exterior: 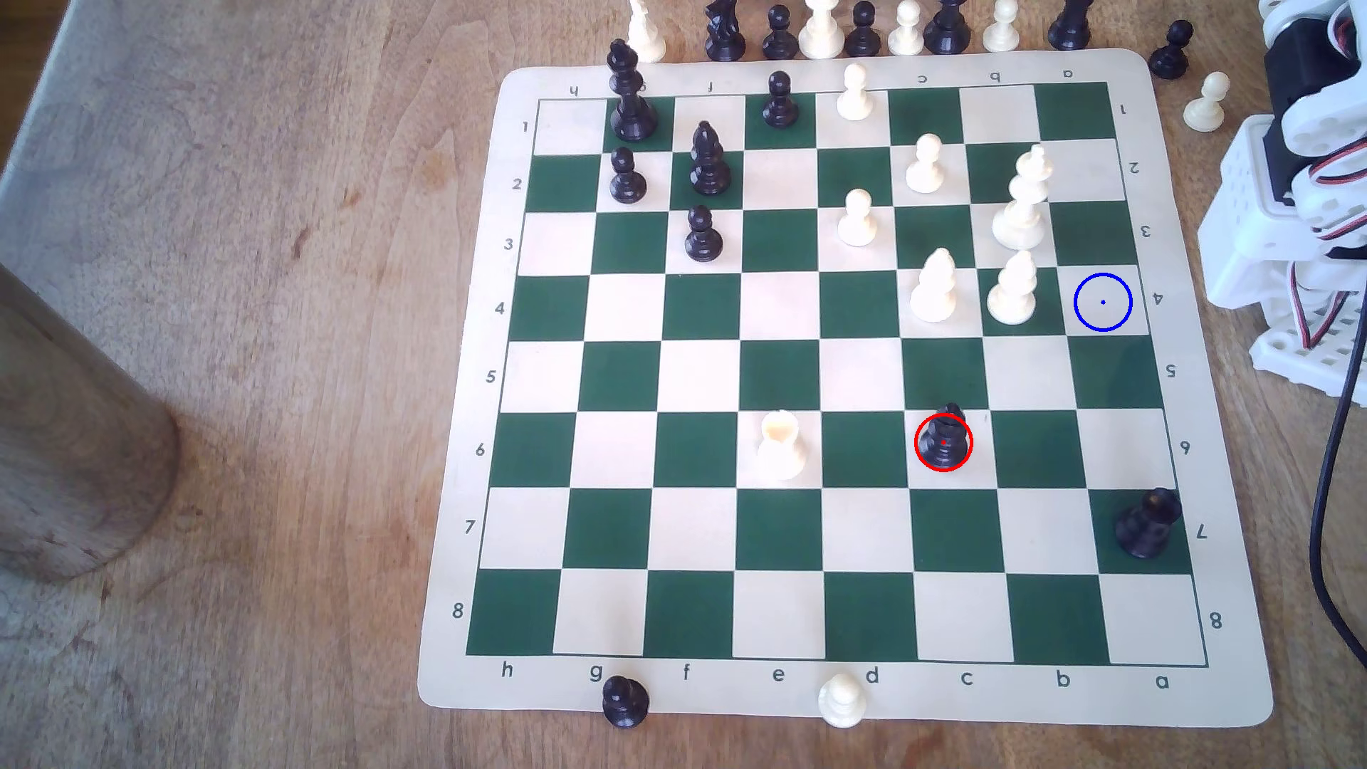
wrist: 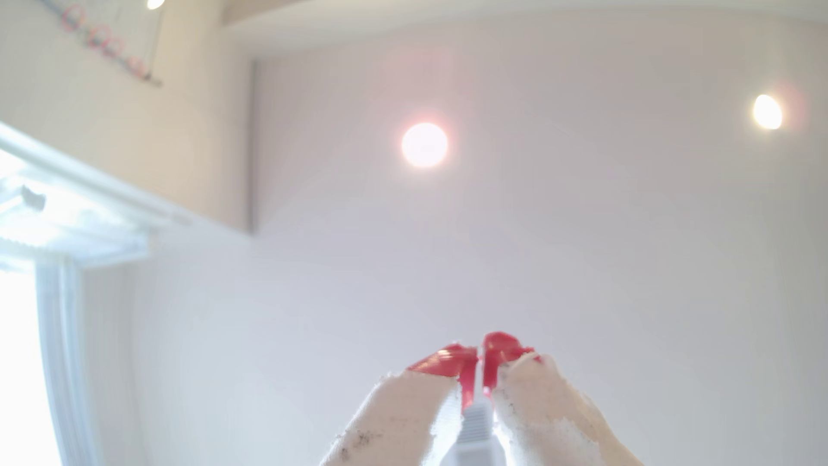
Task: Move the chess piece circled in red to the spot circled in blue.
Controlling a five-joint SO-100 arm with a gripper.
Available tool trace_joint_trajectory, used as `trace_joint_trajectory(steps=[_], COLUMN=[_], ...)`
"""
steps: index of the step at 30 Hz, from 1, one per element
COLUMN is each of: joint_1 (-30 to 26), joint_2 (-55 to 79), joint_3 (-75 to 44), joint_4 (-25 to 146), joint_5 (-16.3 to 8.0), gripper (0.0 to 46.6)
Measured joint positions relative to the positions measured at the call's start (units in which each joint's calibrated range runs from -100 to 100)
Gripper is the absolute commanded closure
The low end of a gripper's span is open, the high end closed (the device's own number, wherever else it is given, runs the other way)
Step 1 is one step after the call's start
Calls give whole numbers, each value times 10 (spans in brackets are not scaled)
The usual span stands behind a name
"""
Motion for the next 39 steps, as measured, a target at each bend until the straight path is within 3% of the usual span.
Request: trace_joint_trajectory(steps=[6,16,23,37,39], joint_1=[10,-7,-21,-58,-60], joint_2=[1,1,1,1,2], joint_3=[0,-10,-129,-307,-341], joint_4=[38,364,711,1143,1221], joint_5=[0,0,0,0,-2], gripper=[459,461,463,464,410])
